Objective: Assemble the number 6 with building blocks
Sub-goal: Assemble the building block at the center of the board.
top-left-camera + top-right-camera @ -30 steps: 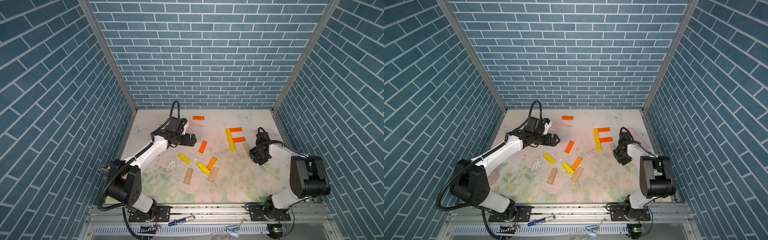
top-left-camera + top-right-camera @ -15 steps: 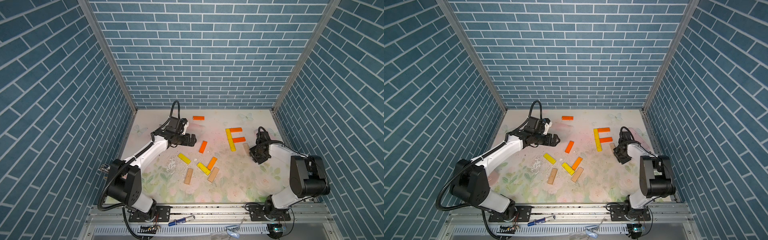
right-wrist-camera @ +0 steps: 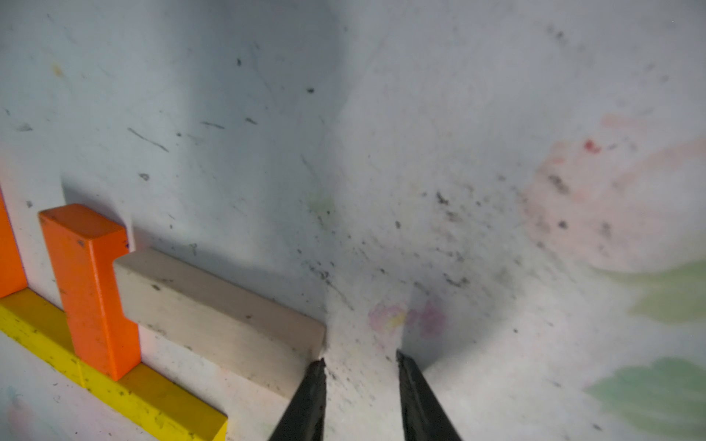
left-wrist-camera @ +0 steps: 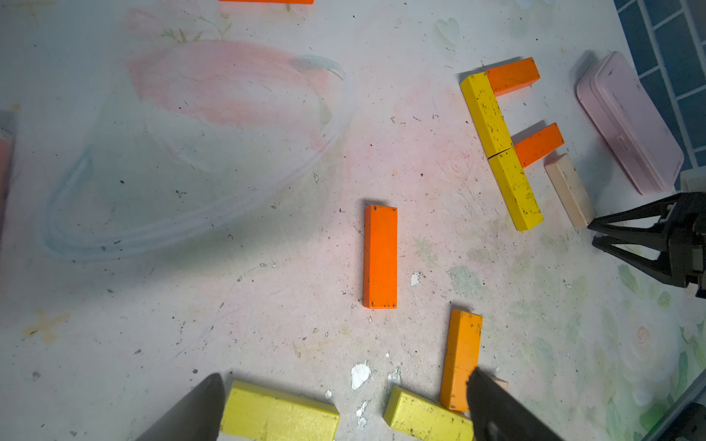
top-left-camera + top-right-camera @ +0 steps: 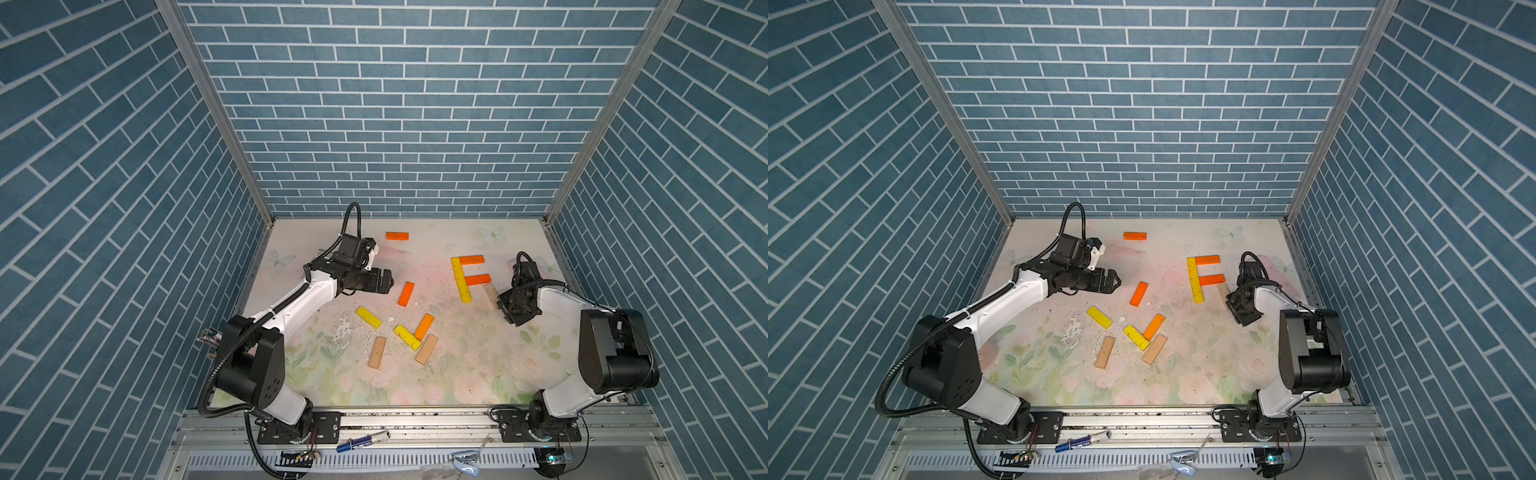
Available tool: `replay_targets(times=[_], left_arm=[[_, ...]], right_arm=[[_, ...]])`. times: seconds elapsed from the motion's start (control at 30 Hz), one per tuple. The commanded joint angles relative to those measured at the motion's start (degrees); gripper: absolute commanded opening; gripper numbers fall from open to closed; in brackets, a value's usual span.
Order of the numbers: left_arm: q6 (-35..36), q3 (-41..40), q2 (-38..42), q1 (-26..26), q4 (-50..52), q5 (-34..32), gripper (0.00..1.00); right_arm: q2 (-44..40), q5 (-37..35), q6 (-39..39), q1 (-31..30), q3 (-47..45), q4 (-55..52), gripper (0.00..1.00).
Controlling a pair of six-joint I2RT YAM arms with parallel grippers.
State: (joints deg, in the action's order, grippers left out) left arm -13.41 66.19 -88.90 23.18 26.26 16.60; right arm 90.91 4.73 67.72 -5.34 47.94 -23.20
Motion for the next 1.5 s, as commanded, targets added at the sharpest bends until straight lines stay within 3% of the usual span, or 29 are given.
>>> replay_targets(times=[0.0,0.63,0.9,1.0,1.23,1.47], left_arm=[[-0.01,1.31,-0.47,0.24,0.72,-0.19,0.99],[-0.01,1.22,0.00,0.21,0.72,-0.18,0.99],[-0.03,1.31,-0.04,0.27,0.62,-0.10,0.99],[0.04,1.31,-0.21,0.26,0.62,-0.06,0.99],[0.02,1.22,-0.26,0.31,0.50,0.16,0.99],[0.18,0.96,-0.39,0.55,0.39,0.49,0.99]], right_arm=[[3.01,-0.07,2.95,0.16,-1.42,-2.20,0.35],[2.57,1.62,2.94,0.06,-1.51,-2.34,0.42],[-2.77,-5.21,-0.28,-0.56,0.13,-7.47,0.42],[-6.00,-7.40,-7.62,-1.08,2.11,-7.98,0.41],[-8.80,-11.86,-36.71,-1.18,11.56,-9.64,0.43],[-4.03,-13.82,-51.80,-1.02,19.76,-11.32,0.56]])
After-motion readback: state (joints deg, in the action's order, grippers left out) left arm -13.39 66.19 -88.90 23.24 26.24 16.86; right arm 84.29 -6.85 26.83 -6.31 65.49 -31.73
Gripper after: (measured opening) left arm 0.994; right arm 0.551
